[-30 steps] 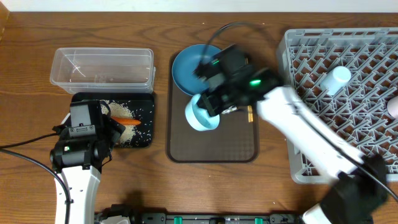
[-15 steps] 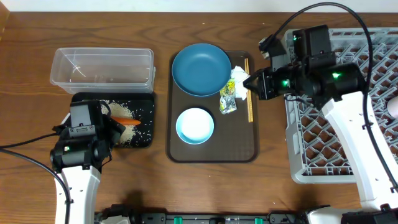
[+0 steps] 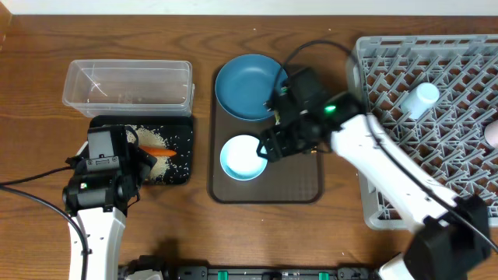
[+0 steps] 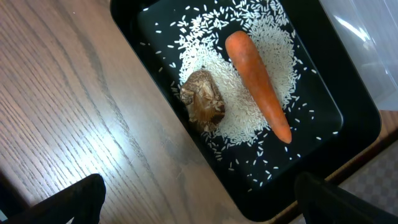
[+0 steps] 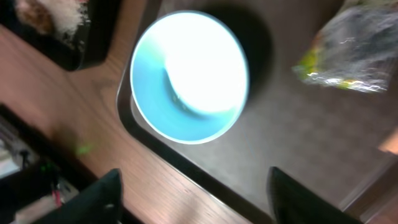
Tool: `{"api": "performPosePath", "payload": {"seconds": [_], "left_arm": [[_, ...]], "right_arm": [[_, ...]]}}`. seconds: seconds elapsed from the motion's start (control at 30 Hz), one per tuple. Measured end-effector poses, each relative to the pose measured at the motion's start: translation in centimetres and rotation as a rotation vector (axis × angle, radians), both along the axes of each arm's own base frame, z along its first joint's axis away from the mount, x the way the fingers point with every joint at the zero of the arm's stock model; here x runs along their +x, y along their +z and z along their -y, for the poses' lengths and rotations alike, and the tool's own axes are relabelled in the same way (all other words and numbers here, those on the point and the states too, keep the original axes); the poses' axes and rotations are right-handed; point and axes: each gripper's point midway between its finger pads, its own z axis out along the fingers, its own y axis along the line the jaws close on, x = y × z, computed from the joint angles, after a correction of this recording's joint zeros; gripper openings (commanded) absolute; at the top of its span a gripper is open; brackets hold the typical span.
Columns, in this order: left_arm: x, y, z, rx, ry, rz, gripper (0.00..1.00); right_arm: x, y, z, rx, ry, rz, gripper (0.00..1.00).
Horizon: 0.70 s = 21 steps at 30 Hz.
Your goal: Sort waste into correct bins and load items into the dishwasher rack
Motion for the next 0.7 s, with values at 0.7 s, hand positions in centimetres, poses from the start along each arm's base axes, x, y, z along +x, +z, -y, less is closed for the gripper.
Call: {"api": "performPosePath", "payload": {"seconds": [0.7], "left_arm": [[0.0, 0.0, 0.0, 0.0, 0.0, 0.001, 0.98]], "right_arm": [[-2.9, -6.8, -8.0, -0.23, 0.343, 0.262, 0.89]]}}
